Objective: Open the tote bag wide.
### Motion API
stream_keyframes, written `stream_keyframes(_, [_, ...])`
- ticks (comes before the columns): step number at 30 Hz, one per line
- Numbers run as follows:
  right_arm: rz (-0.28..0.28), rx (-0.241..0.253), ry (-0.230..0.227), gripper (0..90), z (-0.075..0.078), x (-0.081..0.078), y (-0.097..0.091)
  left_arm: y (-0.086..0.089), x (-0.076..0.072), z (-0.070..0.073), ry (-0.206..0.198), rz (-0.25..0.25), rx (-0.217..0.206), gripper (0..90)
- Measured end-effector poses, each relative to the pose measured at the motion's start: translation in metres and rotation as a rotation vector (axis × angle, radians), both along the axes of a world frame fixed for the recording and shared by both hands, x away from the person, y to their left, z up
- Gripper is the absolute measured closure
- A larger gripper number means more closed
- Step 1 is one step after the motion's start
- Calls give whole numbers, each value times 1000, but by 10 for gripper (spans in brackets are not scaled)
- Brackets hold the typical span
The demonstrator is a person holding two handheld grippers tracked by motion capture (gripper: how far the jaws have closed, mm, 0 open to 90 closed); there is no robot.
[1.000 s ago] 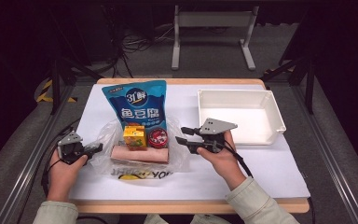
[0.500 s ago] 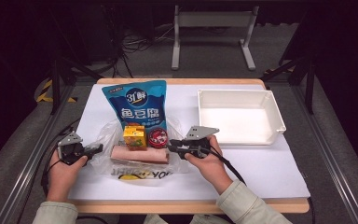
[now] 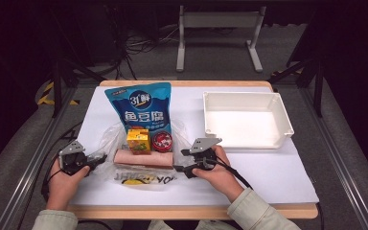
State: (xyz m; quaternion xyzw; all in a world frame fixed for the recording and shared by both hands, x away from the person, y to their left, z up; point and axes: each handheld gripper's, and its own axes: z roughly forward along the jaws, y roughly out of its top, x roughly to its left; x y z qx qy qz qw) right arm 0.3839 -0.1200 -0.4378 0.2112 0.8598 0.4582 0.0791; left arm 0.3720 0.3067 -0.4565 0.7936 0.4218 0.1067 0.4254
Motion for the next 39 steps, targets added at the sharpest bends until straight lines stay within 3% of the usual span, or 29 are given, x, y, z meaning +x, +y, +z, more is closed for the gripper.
stream_keyframes(4, [25,-39,-10,284,-3,-2,3,-2,-2,0,7,-28,11,748])
stream_keyframes(9, [70,-115,-24,174,-9,-6,8,-6,-5,-1,6,-48,37,696])
stream_keyframes(15, [77,-174,-47,214,-12,-7,8,-7,-7,-1,11,-50,52,720])
stream_keyframes(23, [82,-197,-32,437,-10,-8,1,-5,-12,-2,20,-41,68,731])
stream_keyframes(25, [100,-204,-26,571,-8,-9,-2,-4,-13,-2,21,-32,73,739])
stream_keyframes(30, [118,-225,-27,776,-5,-10,-7,3,-18,-1,19,-1,86,795])
stream_keyframes(39, [122,-237,-19,843,-3,-10,-15,6,-18,-2,10,63,101,853])
